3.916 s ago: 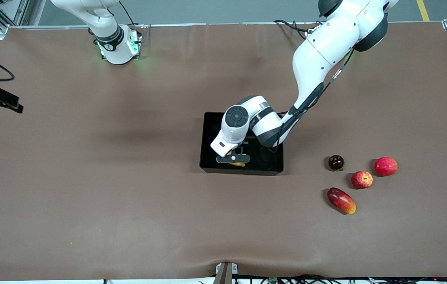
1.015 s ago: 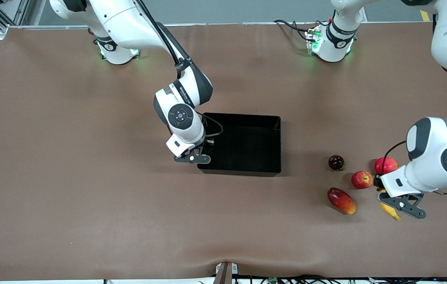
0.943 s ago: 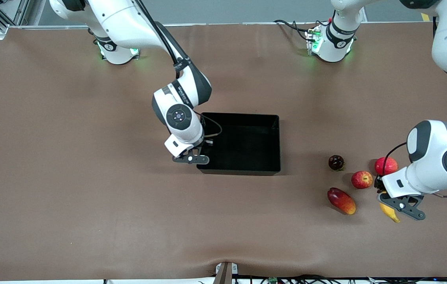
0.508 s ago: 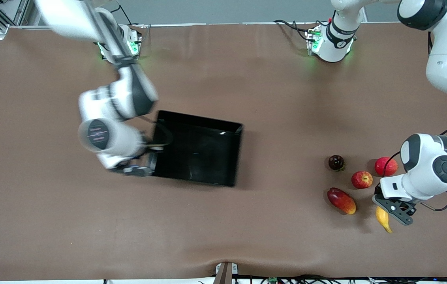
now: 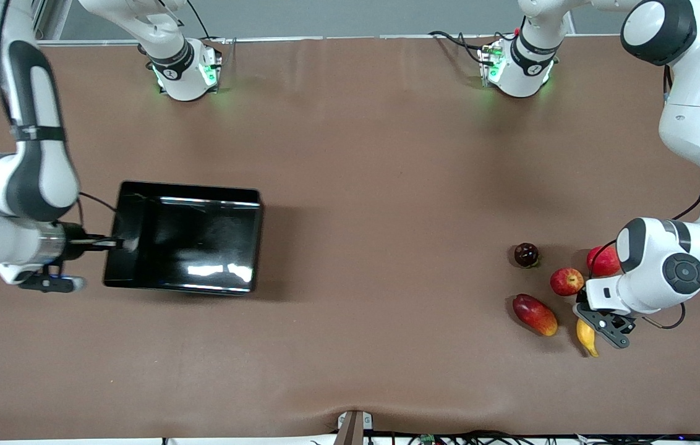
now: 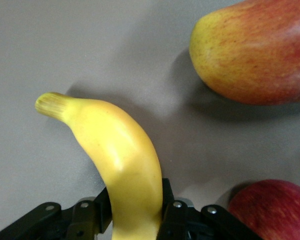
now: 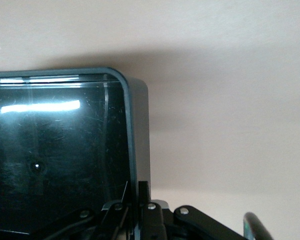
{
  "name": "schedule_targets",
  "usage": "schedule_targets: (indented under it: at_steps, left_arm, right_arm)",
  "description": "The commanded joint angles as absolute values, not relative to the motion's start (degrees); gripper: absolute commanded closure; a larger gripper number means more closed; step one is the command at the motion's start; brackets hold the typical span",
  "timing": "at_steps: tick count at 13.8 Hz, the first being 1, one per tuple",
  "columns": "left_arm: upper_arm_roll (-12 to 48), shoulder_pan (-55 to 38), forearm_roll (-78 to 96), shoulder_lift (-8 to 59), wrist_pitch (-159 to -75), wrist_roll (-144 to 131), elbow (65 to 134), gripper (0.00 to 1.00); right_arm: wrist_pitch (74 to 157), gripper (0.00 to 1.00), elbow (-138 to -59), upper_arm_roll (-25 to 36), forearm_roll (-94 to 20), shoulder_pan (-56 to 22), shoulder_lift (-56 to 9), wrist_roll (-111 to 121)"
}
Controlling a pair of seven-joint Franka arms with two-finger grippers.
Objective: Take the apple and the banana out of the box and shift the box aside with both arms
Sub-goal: 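Drag the black tray away with the right gripper while the left releases banana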
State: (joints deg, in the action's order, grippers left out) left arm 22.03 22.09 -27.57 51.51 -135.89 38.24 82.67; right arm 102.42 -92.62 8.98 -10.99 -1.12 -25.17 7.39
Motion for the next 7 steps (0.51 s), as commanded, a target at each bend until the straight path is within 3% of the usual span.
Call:
schedule_targets:
  at_steps: [1,2,4,7]
  left_arm:
    - [22.2,22.8,-27.7,51.6,-136.4,38.5,82.4,0.18]
    - [22.2,22.9,-27.8,51.6,-136.4,38.7,82.4,0.00]
    - [22.2,23.3,-27.7,51.2,-136.4,38.8,82.2,0.00]
    - [22.6,23.6,-22.9,49.1,-135.4,38.8,81.8,0.00]
  right_arm:
    - [105.2,1.00,-92.7,7.6,-10.6,4.2,-26.4,15.7]
    - [107.2,1.00,-93.0,7.6,-10.5,6.0,-27.8,19.1]
    - [112.2,1.00,-93.7,7.6,-9.4,9.6,-30.0,25.3]
    - [113.4,1.00,-94.1,7.6,-9.3,13.5,-31.5,27.2]
